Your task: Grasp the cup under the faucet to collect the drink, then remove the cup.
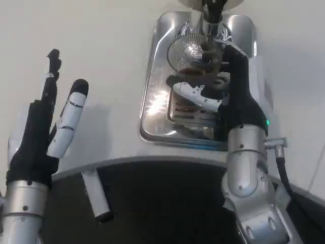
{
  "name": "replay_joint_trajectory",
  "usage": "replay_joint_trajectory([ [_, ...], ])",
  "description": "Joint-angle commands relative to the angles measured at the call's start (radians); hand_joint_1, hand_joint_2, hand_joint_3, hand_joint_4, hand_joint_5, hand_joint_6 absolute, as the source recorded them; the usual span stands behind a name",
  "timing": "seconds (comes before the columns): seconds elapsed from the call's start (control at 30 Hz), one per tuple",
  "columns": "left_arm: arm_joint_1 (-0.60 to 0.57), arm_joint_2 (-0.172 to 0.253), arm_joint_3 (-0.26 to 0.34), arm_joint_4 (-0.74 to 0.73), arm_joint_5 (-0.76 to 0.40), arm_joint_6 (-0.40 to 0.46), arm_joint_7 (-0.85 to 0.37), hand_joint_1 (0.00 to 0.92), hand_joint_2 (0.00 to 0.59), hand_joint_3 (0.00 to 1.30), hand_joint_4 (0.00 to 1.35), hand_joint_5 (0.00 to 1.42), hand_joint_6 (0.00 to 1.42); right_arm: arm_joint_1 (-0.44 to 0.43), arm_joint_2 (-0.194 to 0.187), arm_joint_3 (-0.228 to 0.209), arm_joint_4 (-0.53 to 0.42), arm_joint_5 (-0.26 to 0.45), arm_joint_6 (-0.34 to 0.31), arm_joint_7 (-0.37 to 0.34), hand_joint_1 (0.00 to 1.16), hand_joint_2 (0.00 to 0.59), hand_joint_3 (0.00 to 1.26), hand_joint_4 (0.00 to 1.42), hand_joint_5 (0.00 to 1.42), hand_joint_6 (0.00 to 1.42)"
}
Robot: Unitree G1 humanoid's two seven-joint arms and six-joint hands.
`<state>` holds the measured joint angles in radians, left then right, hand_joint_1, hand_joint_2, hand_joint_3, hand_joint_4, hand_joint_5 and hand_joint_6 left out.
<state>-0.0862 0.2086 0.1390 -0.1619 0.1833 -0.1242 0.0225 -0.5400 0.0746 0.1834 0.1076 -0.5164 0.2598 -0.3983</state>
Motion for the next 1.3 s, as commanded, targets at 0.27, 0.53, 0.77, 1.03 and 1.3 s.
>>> replay_joint_trajectory([
  [0.27, 0.040, 0.061, -0.031, 0.056, 0.103, -0.053, 0.011, 0.000, 0.247, 0.00, 0.00, 0.01, 0.00, 0.055, -0.049, 0.035, -0.105, -0.007, -0.020, 0.078, 1.16, 0.263, 0.76, 0.77, 0.81, 1.08],
  [0.53, 0.050, 0.137, -0.050, 0.069, 0.230, -0.096, 0.039, 0.000, 0.250, 0.00, 0.00, 0.01, 0.00, 0.089, -0.055, 0.020, -0.161, 0.009, -0.018, 0.123, 1.16, 0.263, 0.78, 0.79, 0.83, 1.09],
  [0.77, 0.065, 0.250, -0.125, 0.024, 0.516, -0.071, 0.062, 0.000, 0.229, 0.00, 0.00, 0.00, 0.00, 0.169, -0.060, 0.049, -0.302, 0.008, 0.013, 0.212, 1.16, 0.253, 0.78, 0.80, 0.83, 1.10],
  [1.03, 0.067, 0.285, -0.151, 0.009, 0.613, -0.021, 0.042, 0.000, 0.212, 0.00, 0.00, 0.00, 0.00, 0.218, -0.062, 0.070, -0.384, 0.008, 0.024, 0.273, 1.16, 0.249, 0.78, 0.80, 0.84, 1.10],
  [1.3, 0.063, 0.327, -0.185, -0.049, 0.724, 0.108, -0.078, 0.000, 0.149, 0.00, 0.00, 0.00, 0.00, 0.304, -0.066, 0.087, -0.514, 0.024, 0.040, 0.344, 1.16, 0.246, 0.78, 0.80, 0.84, 1.09],
])
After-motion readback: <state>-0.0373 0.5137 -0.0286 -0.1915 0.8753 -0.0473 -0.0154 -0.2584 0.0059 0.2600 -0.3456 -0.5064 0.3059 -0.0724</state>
